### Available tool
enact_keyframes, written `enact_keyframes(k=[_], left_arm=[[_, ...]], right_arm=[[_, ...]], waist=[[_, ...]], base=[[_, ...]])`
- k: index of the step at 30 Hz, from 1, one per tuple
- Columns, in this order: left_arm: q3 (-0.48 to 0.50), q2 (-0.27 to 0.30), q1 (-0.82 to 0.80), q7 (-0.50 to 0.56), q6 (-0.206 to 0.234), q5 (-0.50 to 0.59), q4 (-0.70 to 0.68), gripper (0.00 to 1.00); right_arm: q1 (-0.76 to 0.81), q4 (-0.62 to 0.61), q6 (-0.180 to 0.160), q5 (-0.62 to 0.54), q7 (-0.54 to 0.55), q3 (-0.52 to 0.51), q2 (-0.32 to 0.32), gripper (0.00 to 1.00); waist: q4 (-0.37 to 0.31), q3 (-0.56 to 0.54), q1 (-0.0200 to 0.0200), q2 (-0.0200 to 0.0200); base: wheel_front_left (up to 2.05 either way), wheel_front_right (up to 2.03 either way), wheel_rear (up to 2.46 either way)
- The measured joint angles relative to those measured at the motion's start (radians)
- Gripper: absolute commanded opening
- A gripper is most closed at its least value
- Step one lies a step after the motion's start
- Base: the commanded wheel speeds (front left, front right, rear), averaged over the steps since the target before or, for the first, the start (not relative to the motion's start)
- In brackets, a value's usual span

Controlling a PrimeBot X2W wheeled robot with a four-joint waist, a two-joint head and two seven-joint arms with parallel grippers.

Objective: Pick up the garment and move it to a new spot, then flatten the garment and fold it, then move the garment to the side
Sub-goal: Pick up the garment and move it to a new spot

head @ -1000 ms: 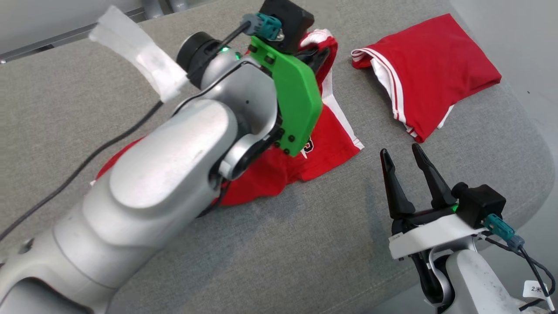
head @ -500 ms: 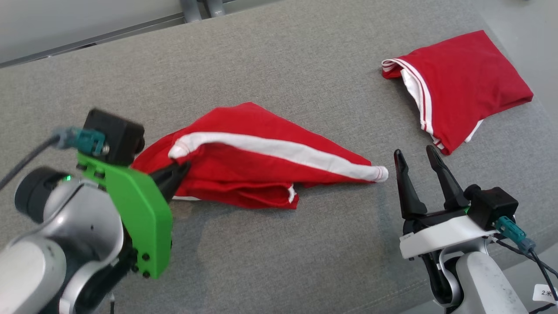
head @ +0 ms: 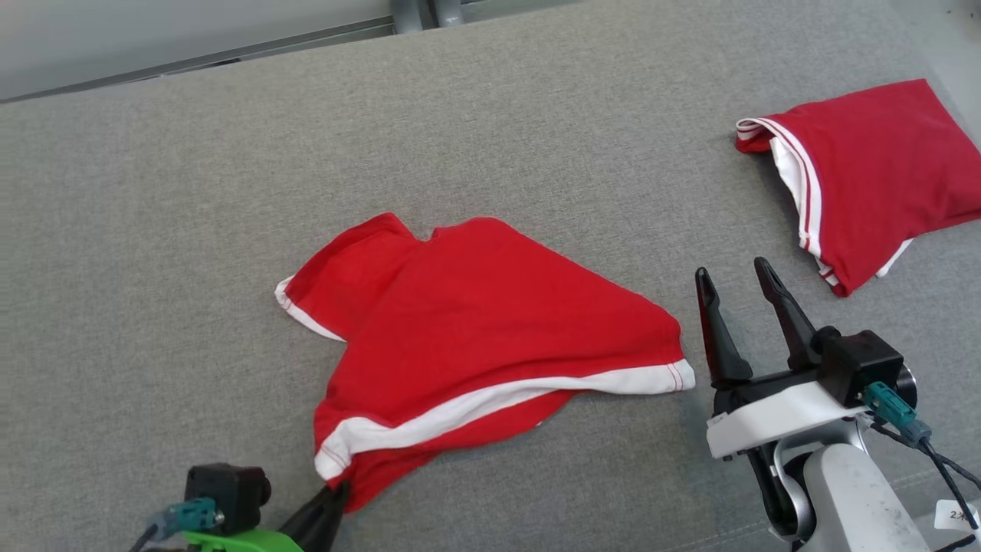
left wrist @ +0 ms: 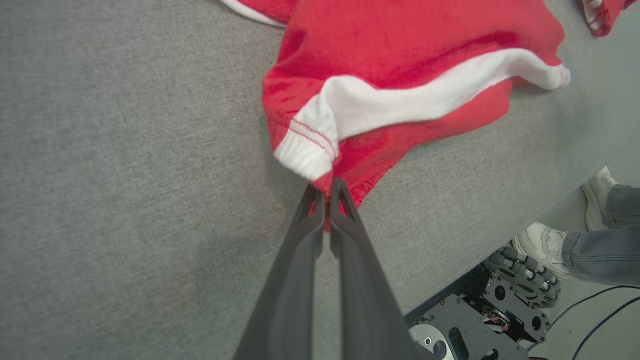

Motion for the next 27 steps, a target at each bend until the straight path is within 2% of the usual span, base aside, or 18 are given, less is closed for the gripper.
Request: enact_keyframes(k=[1,3,4,5,6,10,15,22,27], left_arm=[[0.001,-0.024,0.019,-0.035,-0.011,-0.005,0.025,0.00],[-0.008,-0.066,0.039,-0.082,-0.052,-0.018,0.065,0.17],[-0.009,-0.079,0.042,-0.107,-0.066,-0.018,0.092,0.37],[-0.005,-0.092,0.044,-0.135,-0.079,-0.018,0.117,0.73],[-0.003,-0.103,0.045,-0.156,-0.095,-0.017,0.139,1.00],[0.001,-0.147,0.050,-0.202,-0.125,-0.032,0.211,1.00],[0.001,-0.169,0.073,-0.236,-0.147,-0.048,0.260,1.00],[0.106,-0.207,0.100,-0.431,-0.096,-0.030,0.349,1.00],[0.187,-0.238,0.102,-0.489,-0.085,0.029,0.388,1.00]], right_arm=[[0.001,0.001,0.000,-0.007,0.000,-0.003,0.000,1.00],[0.003,0.002,0.000,-0.025,0.000,-0.009,0.000,1.00],[0.006,0.002,0.000,-0.031,0.000,-0.013,0.000,1.00],[0.010,0.003,0.000,-0.039,0.000,-0.015,-0.001,1.00],[0.015,0.003,0.000,-0.046,0.000,-0.016,-0.002,1.00],[0.026,0.004,0.000,-0.059,0.000,-0.018,-0.021,1.00],[0.060,-0.010,0.000,-0.069,0.000,-0.051,-0.054,1.00],[0.153,-0.053,0.000,-0.076,0.000,-0.157,-0.089,1.00],[0.223,-0.070,0.000,-0.085,0.000,-0.189,-0.099,1.00]], waist=[[0.007,-0.002,0.0000,0.0000],[0.022,-0.007,0.0000,0.0000],[0.029,-0.010,0.0000,0.0000],[0.038,-0.013,0.0000,0.0000],[0.046,-0.017,0.0000,0.0000],[0.075,-0.035,0.0000,0.0000],[0.098,-0.069,0.0000,0.0000],[0.130,-0.131,0.0000,0.0000],[0.157,-0.173,0.0000,0.0000]], base=[[0.00,0.00,0.00],[0.00,0.00,0.00],[0.00,0.00,0.00],[0.00,0.00,0.00],[0.00,0.00,0.00],[0.00,0.00,0.00],[0.00,0.00,0.00],[0.00,0.00,0.00],[0.00,0.00,0.00]])
